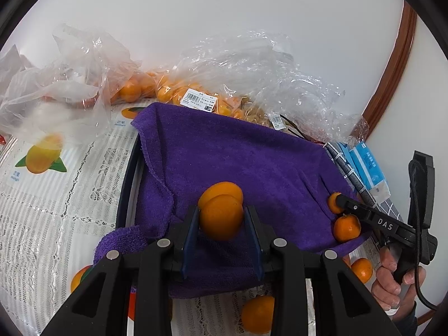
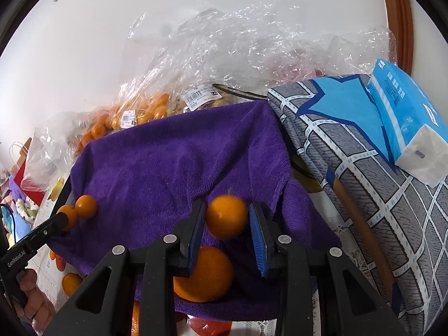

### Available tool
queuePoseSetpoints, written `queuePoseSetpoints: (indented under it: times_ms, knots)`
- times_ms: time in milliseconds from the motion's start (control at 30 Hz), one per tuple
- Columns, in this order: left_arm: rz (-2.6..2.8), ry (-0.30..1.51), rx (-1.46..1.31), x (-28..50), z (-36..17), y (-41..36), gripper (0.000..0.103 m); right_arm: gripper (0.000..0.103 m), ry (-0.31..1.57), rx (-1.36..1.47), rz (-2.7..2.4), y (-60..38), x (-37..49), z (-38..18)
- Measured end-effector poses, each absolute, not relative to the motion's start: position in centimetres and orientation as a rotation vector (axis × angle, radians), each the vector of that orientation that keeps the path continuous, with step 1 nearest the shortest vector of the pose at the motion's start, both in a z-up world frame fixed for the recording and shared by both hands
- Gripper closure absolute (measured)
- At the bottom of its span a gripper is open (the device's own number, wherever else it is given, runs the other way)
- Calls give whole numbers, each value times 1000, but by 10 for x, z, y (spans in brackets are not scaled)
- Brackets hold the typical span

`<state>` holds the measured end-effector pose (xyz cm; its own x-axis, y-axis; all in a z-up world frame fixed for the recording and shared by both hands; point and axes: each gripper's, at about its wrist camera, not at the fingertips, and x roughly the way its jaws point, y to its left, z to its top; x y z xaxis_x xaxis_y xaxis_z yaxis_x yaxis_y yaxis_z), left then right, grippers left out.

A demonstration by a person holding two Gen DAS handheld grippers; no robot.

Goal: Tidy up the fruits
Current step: 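Open both tools to release the fruits onto the towel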

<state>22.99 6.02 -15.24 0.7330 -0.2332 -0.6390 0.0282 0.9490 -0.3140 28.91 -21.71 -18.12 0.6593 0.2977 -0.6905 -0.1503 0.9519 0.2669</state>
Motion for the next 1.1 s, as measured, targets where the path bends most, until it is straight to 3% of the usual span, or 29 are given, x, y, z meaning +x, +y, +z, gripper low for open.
queuePoseSetpoints:
  times_ms: [333,667,1100]
  knots:
    - [-135,733,-275,231,-153,59,72,58,756,209,200,-229,276,-168]
    - [-133,728,-274,231,-151,59,63,58,686,195,74,-245,245,-151]
    - [-146,691,-307,224,-141,63,55,57,842,191,219,-236,183,-172]
